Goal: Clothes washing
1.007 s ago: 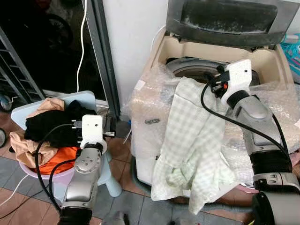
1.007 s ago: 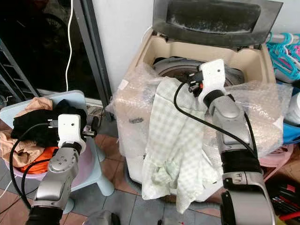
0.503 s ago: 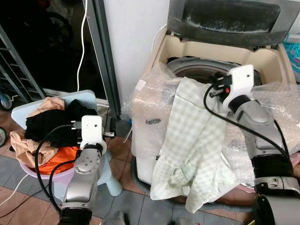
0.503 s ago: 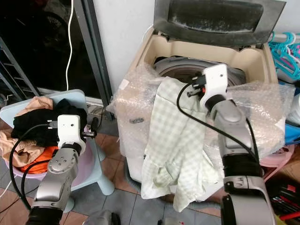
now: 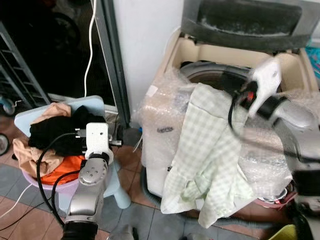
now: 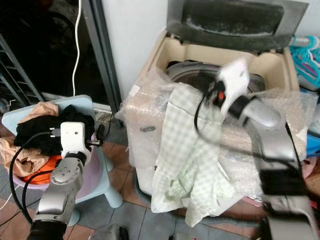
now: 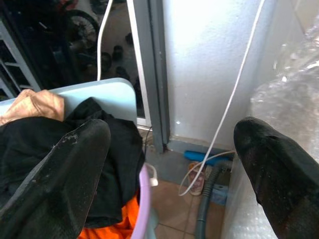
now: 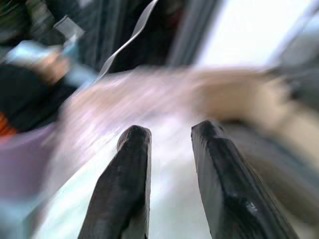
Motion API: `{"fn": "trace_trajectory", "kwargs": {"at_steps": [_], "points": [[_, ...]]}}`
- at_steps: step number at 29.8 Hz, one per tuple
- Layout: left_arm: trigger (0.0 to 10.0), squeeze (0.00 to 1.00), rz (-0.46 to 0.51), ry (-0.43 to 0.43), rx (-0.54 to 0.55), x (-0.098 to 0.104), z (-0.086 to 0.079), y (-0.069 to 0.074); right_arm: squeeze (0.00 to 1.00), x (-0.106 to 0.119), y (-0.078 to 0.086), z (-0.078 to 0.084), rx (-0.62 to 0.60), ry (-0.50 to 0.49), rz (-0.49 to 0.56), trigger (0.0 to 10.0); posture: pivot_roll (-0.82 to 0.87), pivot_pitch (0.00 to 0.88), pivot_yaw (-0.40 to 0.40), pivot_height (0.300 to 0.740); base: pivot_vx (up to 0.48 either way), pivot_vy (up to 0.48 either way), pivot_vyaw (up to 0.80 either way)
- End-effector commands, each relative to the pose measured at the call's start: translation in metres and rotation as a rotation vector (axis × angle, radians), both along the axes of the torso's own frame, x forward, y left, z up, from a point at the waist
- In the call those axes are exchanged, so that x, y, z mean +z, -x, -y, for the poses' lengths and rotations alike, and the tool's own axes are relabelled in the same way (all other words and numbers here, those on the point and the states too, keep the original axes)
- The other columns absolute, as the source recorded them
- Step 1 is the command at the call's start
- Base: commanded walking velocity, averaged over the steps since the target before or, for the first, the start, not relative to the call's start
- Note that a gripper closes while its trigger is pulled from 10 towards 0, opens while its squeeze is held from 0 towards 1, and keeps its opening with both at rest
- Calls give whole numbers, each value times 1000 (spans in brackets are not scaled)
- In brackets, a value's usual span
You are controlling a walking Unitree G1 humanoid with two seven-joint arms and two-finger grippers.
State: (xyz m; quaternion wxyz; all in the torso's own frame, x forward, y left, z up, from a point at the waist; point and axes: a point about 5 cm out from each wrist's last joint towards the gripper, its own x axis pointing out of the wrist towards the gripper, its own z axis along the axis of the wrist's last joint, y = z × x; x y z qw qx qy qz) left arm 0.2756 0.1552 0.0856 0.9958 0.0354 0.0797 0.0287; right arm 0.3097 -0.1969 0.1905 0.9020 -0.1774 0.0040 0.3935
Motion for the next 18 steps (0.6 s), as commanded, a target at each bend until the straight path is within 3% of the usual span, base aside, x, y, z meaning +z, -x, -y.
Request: {"fn": "trace_trajectory", "kwargs": {"at_steps": [1, 5, 7, 10, 11, 13, 14, 18], "points": [[10000, 0, 16, -8, -14, 5, 0, -3, 1000, 1, 5, -5, 72, 59, 7, 10000, -67, 0, 21, 740, 0, 0, 0], [10000, 0, 19, -12, -19, 6, 1, -4, 1000, -15, 9, -8, 90, 135, -4, 10000, -63, 0, 25, 740, 0, 0, 0], [10000, 0, 20, -14, -20, 6, 0, -4, 1000, -26, 4, -5, 23, 244, 17, 10000, -61, 0, 26, 740, 0, 0, 0], [10000, 0, 22, -17, -21, 7, 0, -4, 1000, -36, -4, 1, -89, 322, 31, 10000, -55, 0, 26, 740, 0, 0, 0], [10000, 0, 23, -18, -20, 7, -1, -4, 427, -37, -6, 2, -123, 320, 35, 0, -51, 0, 25, 740, 0, 0, 0], [10000, 0, 24, -20, -19, 7, -1, -4, 427, -38, -9, 2, -155, 316, 39, 0, -51, 0, 25, 740, 0, 0, 0], [10000, 0, 24, -22, -18, 7, -1, -4, 0, -42, -10, 3, -181, 339, 41, 0, -47, 0, 23, 740, 0, 0, 0], [10000, 0, 25, -24, -15, 8, -1, -4, 0, -48, -11, 4, -229, 354, 37, 0, -46, 0, 22, 740, 0, 0, 0]]}}
